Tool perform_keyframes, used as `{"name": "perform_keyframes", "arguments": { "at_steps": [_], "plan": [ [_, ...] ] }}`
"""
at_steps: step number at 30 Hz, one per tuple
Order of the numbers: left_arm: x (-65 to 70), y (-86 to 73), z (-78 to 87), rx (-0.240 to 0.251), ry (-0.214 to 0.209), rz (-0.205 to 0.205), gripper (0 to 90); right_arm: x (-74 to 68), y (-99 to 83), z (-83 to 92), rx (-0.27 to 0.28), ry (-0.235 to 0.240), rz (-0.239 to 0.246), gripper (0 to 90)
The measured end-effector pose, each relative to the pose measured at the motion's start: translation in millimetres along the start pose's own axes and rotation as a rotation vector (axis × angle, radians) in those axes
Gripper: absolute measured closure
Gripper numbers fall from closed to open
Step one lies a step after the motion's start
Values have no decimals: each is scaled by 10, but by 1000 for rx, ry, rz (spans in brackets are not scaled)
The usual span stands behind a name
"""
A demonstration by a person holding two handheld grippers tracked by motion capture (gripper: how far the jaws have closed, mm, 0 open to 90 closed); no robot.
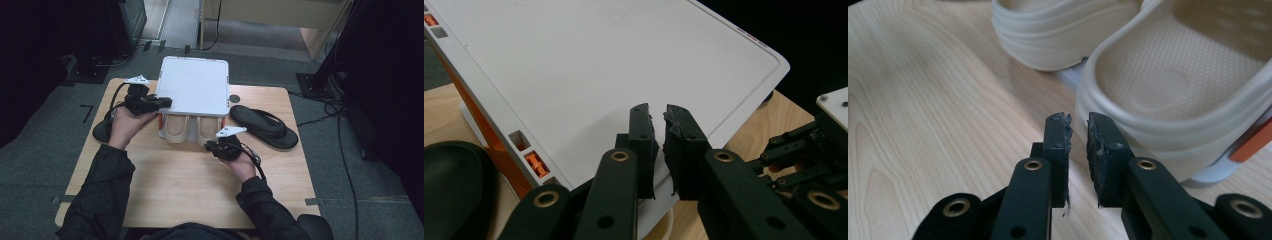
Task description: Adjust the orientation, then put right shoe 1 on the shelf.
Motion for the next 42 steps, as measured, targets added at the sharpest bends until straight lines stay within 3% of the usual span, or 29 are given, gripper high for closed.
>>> {"name": "perform_keyframes", "arguments": {
  "at_steps": [8, 19, 31, 42],
  "plan": [
    [-13, 24, 71, -19, 14, 32, 682, -100, -31, 202, 12, 39, -5, 690],
    [-58, 0, 321, 14, 32, 70, 595, -91, -134, 472, 11, 59, 6, 622],
    [-151, -84, 510, 21, 63, 106, 574, -45, -226, 503, 1, 81, -20, 600],
    [-257, -185, 648, 34, 97, 135, 572, -29, -236, 499, -2, 85, -8, 598]
  ]
}}
Point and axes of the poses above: each handheld gripper's, and its own axes: z roughly backward along the jaws, y roughly out of its top, x roughly to its right, the point moved 1 cm from there along -z, roughly forward along the jaws, and after that the axes turned 11 degrees about y, right-handed, at the moved point
